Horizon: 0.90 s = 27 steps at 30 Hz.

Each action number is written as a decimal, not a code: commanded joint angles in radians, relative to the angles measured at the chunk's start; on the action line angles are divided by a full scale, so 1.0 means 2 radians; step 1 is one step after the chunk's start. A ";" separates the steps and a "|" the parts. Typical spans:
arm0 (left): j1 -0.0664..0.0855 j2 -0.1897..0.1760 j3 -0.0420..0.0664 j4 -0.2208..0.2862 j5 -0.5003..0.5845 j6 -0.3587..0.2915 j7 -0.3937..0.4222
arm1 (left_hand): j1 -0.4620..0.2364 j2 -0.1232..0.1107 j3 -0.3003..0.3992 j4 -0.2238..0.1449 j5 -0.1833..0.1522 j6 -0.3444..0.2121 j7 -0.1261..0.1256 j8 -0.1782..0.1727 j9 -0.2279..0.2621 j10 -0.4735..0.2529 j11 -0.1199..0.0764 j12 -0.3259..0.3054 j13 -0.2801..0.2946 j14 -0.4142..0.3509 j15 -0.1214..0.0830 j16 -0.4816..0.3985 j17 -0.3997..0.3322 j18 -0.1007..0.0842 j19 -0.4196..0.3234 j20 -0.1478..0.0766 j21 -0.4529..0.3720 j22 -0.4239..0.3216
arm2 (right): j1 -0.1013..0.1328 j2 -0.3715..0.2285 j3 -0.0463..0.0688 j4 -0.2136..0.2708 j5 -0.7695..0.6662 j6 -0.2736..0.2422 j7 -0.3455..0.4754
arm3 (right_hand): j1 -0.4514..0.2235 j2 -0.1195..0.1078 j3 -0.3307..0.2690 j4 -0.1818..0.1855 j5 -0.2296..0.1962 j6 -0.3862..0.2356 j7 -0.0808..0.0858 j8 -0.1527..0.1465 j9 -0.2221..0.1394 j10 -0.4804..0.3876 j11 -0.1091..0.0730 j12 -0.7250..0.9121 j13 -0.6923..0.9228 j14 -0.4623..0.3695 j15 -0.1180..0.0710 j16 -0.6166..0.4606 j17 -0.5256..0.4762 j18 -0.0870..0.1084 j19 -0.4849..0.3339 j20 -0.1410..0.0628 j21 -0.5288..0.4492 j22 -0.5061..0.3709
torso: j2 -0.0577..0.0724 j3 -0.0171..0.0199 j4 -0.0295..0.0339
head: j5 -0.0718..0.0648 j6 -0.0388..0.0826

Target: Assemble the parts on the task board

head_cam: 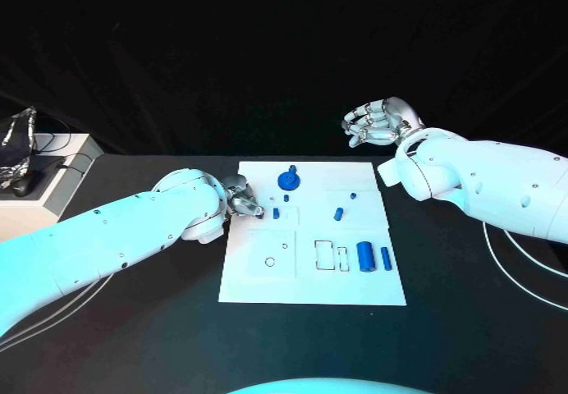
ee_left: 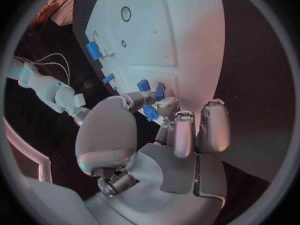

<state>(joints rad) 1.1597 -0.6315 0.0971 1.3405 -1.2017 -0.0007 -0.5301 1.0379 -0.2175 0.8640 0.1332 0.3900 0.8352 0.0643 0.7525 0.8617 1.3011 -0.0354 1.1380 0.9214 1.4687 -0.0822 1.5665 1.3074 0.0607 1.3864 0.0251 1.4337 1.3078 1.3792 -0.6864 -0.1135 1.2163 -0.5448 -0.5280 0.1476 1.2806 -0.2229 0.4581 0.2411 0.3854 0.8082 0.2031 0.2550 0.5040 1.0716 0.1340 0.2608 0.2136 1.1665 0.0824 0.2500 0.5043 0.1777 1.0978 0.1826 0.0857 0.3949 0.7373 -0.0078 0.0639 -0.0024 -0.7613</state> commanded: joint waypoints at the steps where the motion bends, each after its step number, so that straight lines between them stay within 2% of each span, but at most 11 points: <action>1: -0.001 0.002 -0.001 -0.001 -0.026 0.016 -0.001 | -0.001 0.005 0.063 -0.062 0.001 0.018 -0.013 0.001 0.084 0.005 0.000 0.002 0.000 0.048 -0.003 -0.003 0.121 0.001 0.003 0.001 0.002 0.004 | 0.000 0.000 0.000 0.000 -0.001 0.007 0.008 | -0.004 0.001 0.000 -0.002 0.001 0.000 0.005 -0.002 -0.001 -0.001 0.004 -0.002 -0.001 -0.002 0.000 -0.002 -0.001 0.002 0.001 0.004 -0.002 -0.001 | 0.000 0.0001 0.0002 | 0.000 -0.001; 27: -0.001 0.011 -0.005 -0.003 -0.048 0.056 -0.016 | -0.001 0.005 0.063 -0.062 0.000 0.018 -0.013 0.001 0.084 0.006 0.000 0.004 0.003 0.048 -0.003 -0.003 0.122 0.000 0.005 0.000 0.003 0.007 | -0.001 0.000 0.000 0.001 0.000 0.011 0.005 | -0.005 0.001 -0.002 -0.003 0.001 -0.001 0.006 -0.004 -0.001 -0.001 0.005 -0.003 -0.006 -0.004 0.002 -0.007 -0.003 0.002 -0.001 0.005 -0.005 -0.006 | 0.000 -0.0005 0.0005 | -0.001 -0.006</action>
<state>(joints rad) 1.1675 -0.6124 0.0944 1.3378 -1.2934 0.0520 -0.5438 1.0379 -0.2175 0.8648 0.1324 0.3871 0.8354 0.0642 0.7522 0.8617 1.3086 -0.0355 1.1417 0.9257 1.4687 -0.0821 1.5665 1.3074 0.0607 1.3900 0.0288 1.4338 1.3076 1.3780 -0.6861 -0.1141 1.2172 -0.5448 -0.5221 0.1472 1.2806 -0.2229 0.4553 0.2384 0.3854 0.8081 0.2028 0.2511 0.5032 1.0680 0.1376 0.2608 0.2015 1.1629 0.0860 0.2418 0.4993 0.1777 1.0943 0.1862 0.0822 0.3839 0.7373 -0.0089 0.0650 -0.0053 -0.7726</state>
